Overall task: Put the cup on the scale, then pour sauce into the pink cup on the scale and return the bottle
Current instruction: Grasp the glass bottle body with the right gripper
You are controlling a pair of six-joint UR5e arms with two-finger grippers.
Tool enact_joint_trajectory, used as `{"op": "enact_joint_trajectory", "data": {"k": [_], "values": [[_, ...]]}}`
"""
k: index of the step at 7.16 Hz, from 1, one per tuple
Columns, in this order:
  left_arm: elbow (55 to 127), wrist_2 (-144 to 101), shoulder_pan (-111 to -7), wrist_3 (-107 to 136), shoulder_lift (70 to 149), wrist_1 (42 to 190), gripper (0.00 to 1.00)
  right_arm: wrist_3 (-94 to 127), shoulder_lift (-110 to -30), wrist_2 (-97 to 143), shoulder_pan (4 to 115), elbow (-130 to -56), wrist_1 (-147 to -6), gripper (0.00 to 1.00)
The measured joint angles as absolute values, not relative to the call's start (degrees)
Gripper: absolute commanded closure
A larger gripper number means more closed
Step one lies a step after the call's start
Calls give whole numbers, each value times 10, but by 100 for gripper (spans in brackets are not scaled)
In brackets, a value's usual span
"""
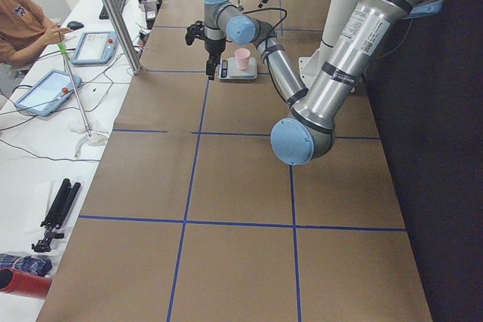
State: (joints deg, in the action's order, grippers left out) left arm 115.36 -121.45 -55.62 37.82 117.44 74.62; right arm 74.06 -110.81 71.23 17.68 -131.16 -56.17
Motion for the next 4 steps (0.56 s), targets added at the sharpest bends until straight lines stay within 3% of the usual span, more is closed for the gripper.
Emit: {"op": "enact_joint_trajectory", "data": {"k": [4], "values": [[1174, -1210, -609, 196, 1090, 749, 0, 739, -1109, 623, 145, -1270, -514, 0]]}}
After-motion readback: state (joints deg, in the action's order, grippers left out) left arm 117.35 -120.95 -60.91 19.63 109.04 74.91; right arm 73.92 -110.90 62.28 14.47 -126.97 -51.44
